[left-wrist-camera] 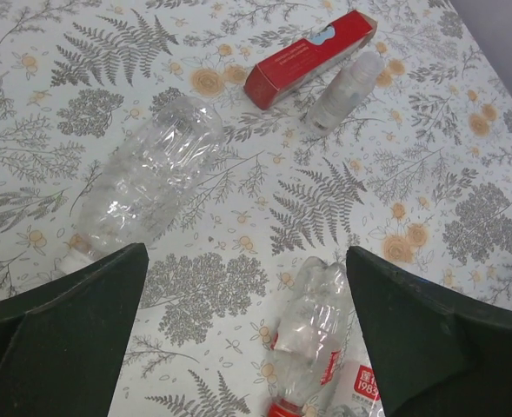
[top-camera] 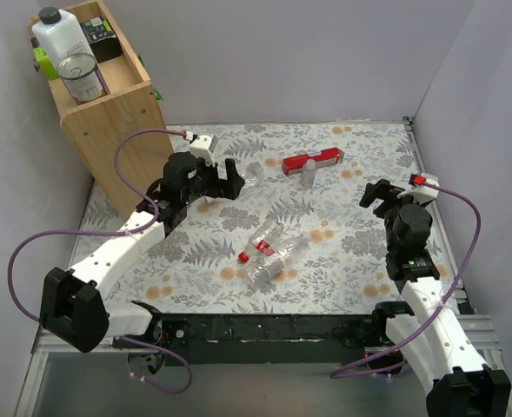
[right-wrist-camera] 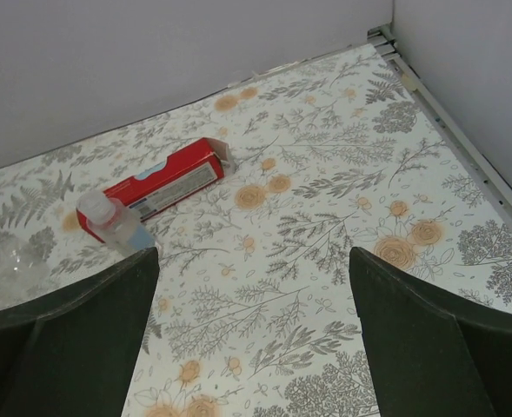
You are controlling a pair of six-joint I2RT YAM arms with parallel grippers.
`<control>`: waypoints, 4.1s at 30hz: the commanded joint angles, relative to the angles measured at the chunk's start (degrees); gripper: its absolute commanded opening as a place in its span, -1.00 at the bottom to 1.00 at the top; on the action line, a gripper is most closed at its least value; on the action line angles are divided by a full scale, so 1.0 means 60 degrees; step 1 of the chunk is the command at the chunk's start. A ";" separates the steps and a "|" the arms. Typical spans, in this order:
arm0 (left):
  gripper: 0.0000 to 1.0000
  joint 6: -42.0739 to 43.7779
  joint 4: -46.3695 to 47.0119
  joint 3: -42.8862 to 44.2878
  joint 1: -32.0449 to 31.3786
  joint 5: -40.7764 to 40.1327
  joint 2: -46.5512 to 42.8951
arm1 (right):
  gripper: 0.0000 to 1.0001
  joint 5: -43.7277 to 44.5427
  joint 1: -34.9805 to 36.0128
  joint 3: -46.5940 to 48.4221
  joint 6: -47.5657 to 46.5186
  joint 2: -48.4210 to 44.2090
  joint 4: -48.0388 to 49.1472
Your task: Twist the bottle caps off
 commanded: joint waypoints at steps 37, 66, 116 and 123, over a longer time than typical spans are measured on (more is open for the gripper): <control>0.96 0.1454 -0.1023 0.1610 -0.1549 0.2036 0.1837 | 0.80 -0.4303 -0.0021 0.4114 0.0093 0.0572 -0.6971; 0.78 0.1014 -0.2709 0.2182 -0.5094 -0.0541 0.4211 | 0.75 -0.3863 -0.0021 0.3558 -0.0171 0.0586 -0.7426; -0.08 0.0751 0.1378 -0.0440 -0.5343 -0.1890 0.0637 | 0.44 -0.7746 0.0696 0.4319 0.3638 0.1729 -0.3501; -0.07 0.0648 0.1451 -0.0514 -0.5358 -0.1656 0.0578 | 0.41 -0.7277 0.1399 0.4363 0.3623 0.2285 -0.3515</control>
